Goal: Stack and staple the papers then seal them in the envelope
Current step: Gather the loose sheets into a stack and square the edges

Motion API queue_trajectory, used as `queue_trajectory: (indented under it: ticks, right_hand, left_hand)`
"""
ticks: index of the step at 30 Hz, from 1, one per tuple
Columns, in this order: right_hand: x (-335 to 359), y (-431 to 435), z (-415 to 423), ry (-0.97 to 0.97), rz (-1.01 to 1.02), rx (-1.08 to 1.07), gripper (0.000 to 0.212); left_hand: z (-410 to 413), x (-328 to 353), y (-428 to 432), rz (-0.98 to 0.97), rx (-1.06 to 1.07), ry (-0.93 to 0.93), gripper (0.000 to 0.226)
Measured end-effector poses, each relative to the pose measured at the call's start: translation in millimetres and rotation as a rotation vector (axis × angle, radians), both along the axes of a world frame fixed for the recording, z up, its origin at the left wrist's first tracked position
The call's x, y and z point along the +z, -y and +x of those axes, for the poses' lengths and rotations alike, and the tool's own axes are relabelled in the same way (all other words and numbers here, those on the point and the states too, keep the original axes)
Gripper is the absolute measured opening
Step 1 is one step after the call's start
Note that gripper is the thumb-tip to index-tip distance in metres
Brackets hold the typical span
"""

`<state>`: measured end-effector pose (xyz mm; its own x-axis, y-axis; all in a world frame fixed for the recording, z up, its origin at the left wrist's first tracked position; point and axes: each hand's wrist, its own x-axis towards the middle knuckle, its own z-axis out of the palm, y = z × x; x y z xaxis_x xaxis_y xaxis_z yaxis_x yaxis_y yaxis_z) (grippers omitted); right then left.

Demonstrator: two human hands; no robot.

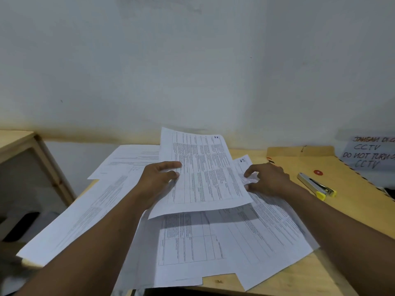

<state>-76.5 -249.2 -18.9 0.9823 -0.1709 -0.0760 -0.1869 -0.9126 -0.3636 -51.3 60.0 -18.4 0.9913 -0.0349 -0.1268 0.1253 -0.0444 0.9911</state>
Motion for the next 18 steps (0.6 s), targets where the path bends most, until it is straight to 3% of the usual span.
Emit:
queue_trajectory:
  ticks: [9, 13, 16, 18]
  right_hand:
    - [-11, 4, -5, 0.194, 0.318, -0.05, 0.023]
    - [2, 7, -5, 0.173, 0.633, -0.037, 0.007]
    - [14, 6, -1, 0.216, 0.938, -0.104, 0.013]
    - [21, 4, 5, 0.297, 1.039, -0.134, 0.019]
  left_hand:
    - [-5, 5, 17, -0.052, -0.053, -0.015, 0.028]
    - [0, 1, 18, 0.059, -0.083, 0.023, 0.026]
    - [2, -1, 21, 0.159, -0.109, 0.072, 0.024]
    - [3, 0, 25, 0.183, -0.107, 0.103, 0.024]
